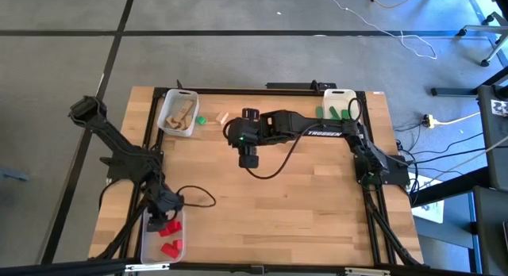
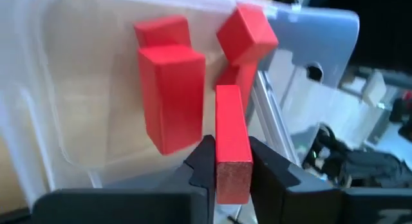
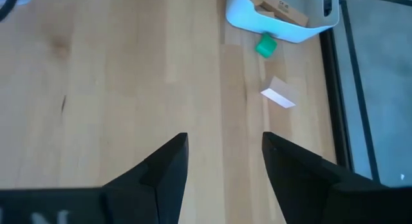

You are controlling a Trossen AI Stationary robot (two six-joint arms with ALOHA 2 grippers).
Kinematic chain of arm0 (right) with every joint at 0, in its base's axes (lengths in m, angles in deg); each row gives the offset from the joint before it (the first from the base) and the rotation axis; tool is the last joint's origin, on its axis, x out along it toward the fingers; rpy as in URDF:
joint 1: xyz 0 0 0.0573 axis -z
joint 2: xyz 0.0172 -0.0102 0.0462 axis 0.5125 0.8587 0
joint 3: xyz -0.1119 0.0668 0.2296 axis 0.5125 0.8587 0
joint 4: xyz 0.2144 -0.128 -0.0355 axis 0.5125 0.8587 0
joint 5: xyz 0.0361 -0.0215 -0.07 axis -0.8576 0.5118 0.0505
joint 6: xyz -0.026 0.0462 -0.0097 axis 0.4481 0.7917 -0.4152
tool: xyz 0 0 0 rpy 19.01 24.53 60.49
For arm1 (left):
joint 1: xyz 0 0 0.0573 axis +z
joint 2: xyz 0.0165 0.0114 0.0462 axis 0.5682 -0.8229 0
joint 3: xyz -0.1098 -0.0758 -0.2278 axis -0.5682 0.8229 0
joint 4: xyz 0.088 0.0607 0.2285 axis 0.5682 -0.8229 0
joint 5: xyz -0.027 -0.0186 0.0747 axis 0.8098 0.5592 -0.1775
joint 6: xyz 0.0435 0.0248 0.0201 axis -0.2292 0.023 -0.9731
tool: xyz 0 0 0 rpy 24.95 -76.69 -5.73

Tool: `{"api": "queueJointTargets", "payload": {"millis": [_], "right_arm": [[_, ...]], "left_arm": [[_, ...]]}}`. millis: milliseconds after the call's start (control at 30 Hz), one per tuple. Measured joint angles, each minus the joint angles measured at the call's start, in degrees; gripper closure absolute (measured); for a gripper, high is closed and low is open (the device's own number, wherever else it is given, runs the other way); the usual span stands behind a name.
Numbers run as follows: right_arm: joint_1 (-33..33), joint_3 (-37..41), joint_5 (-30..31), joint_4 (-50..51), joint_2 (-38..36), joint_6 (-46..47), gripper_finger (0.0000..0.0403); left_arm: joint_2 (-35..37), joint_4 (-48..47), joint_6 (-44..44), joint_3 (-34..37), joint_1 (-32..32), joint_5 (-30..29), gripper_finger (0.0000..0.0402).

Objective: Sort & place blocks by color
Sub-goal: Put the red block into the transparent bin, then put the green block into the white bin

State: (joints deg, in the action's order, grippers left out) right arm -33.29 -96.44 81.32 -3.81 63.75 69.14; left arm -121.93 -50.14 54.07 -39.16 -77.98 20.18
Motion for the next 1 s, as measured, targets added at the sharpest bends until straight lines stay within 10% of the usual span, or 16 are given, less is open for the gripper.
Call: {"api": "queueJointTargets", "payload": {"millis": [667,1000], "right_arm": [[0.05,0.09,-0.24,3.2,-0.44,1.77,0.0204],[0.36,0.07,-3.7,8.56,-5.02,0.47,0.0204]], "left_arm": [[1.0,-0.05,3.15,-0.02,0.11,-1.51,0.029],[10.72,-1.46,3.19,-0.02,4.19,-15.49,0.0289]]}}
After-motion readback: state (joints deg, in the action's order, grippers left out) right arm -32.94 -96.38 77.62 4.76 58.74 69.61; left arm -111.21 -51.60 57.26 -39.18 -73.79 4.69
